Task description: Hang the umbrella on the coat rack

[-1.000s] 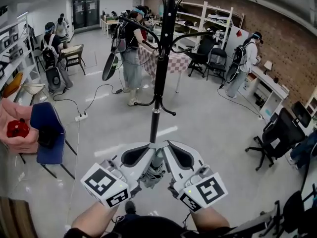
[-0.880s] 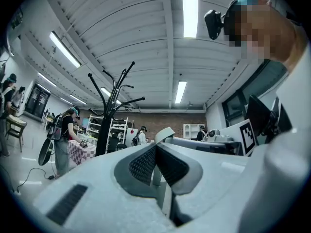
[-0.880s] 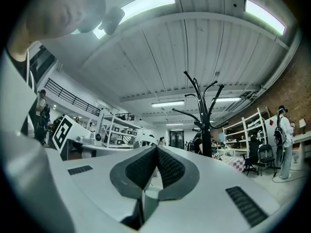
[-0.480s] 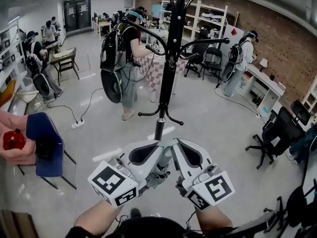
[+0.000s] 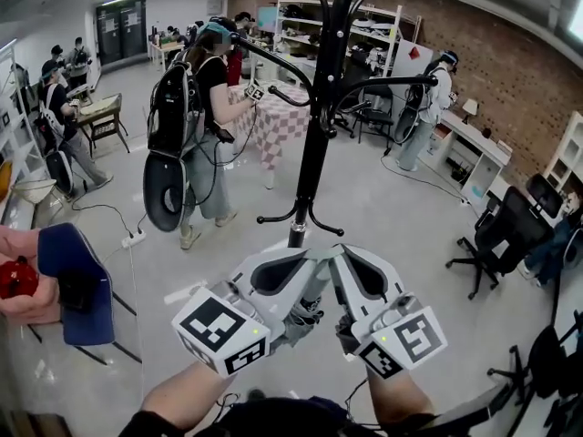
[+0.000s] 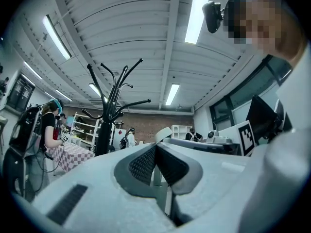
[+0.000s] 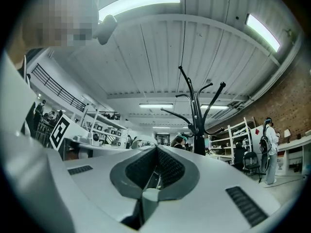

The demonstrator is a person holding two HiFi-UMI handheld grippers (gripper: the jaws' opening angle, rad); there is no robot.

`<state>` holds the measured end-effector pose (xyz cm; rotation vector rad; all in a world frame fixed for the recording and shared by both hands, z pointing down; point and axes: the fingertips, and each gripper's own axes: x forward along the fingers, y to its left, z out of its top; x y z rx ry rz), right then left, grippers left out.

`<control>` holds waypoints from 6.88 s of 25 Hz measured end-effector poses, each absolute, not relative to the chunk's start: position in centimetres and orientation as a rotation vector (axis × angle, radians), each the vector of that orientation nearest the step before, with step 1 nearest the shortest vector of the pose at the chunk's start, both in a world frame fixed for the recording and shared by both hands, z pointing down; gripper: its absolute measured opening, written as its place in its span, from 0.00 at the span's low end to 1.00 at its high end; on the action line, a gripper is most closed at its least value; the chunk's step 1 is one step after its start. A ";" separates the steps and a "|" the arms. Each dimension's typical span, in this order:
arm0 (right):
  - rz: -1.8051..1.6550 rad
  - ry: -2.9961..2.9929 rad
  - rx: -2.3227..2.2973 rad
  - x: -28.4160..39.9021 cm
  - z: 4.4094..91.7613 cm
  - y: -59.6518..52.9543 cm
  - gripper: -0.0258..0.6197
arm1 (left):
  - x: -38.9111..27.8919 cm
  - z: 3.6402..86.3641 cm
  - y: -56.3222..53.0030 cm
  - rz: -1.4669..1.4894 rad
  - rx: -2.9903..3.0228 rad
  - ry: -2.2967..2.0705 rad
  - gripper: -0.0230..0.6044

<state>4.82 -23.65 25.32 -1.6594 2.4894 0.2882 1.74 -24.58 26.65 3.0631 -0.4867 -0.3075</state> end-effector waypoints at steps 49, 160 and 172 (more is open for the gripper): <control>0.481 2.458 -1.544 12.3 16.8 -40.2 0.05 | 8.1 17.7 -41.9 -0.385 3.219 -0.598 0.05; 0.161 2.501 -1.861 10.4 32.6 -35.1 0.05 | 2.4 34.7 -37.7 -0.214 2.961 -0.744 0.05; 0.169 2.488 -1.886 10.7 32.4 -35.3 0.05 | 2.9 35.3 -38.0 -0.195 2.963 -0.711 0.05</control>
